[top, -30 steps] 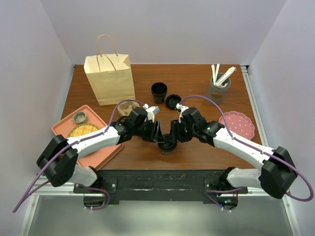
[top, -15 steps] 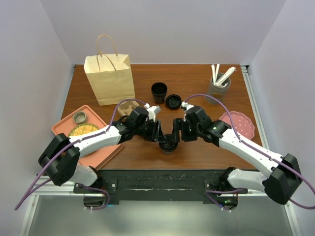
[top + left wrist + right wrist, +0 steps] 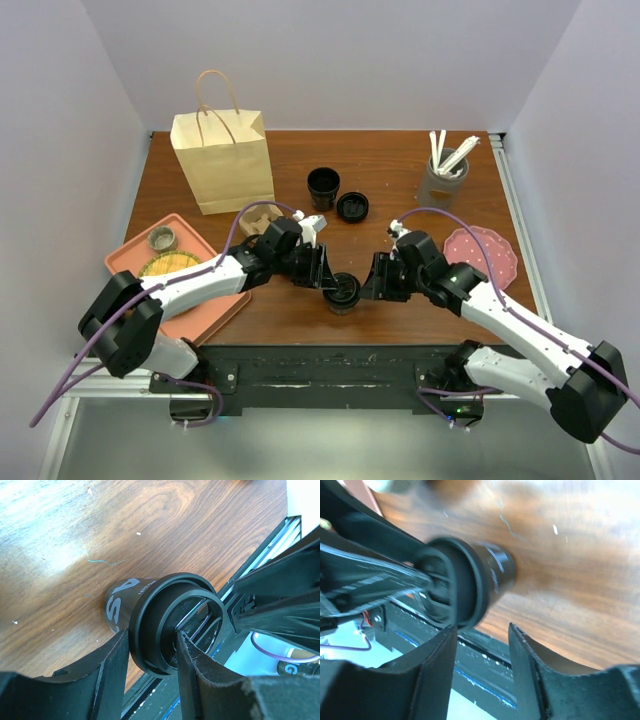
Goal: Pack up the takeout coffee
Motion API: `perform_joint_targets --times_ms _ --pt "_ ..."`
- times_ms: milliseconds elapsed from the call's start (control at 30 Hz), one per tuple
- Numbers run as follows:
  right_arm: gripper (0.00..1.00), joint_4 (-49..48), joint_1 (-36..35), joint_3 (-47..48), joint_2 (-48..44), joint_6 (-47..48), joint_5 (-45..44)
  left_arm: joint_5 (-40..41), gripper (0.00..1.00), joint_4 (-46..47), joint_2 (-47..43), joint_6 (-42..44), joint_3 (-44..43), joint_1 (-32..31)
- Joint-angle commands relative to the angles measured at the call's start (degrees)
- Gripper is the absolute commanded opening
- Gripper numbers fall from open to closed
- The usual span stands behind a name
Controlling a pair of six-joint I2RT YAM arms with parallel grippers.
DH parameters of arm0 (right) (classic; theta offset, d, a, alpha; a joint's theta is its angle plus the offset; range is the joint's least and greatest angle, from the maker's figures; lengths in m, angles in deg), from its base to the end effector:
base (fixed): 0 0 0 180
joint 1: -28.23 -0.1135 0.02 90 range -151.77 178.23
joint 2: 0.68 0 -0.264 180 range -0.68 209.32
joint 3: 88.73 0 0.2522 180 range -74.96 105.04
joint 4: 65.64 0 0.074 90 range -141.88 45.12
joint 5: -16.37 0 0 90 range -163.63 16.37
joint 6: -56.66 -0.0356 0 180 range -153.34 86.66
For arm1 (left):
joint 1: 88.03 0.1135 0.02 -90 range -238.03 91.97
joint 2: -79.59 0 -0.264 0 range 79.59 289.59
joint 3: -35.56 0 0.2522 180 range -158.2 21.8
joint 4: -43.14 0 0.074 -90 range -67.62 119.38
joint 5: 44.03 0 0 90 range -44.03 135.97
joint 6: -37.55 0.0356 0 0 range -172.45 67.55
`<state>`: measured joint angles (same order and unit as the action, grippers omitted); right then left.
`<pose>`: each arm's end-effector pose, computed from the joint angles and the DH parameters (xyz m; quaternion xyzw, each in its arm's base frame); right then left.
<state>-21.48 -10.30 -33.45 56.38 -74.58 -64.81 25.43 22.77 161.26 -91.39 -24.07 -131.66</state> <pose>0.1565 0.1316 0.2488 -0.0070 0.9247 0.2945 0.2413 0.2047 -0.2124 0.2077 0.1087 0.8966 -0.3845 0.1907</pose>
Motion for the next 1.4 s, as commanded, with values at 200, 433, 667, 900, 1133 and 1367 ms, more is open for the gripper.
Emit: perform_joint_targets --times_ms 200,433,667,900,1133,1367 --pt "0.47 -9.12 0.20 -5.74 -0.11 -5.44 7.26 6.21 0.41 -7.36 2.53 2.64 1.92 -0.22" --pt "0.42 -10.18 0.29 -6.36 1.12 -6.14 5.69 5.94 0.41 -7.01 2.44 2.46 2.45 -0.22" --pt "0.29 -6.84 0.20 -7.85 1.39 -6.75 0.16 5.95 0.39 -6.84 2.71 2.46 3.33 -0.22" --pt "0.18 -4.46 0.20 -10.57 -0.10 -8.42 -4.24 6.12 0.37 -6.84 4.02 2.73 3.59 -0.22" --pt "0.14 -4.73 0.20 -13.30 -1.51 -11.06 -5.74 6.21 0.34 -7.01 5.95 2.99 3.33 -0.22" --pt "0.25 0.72 0.20 -3.57 -3.88 -9.83 -8.73 7.00 0.34 -7.98 6.75 3.34 2.71 -0.22"
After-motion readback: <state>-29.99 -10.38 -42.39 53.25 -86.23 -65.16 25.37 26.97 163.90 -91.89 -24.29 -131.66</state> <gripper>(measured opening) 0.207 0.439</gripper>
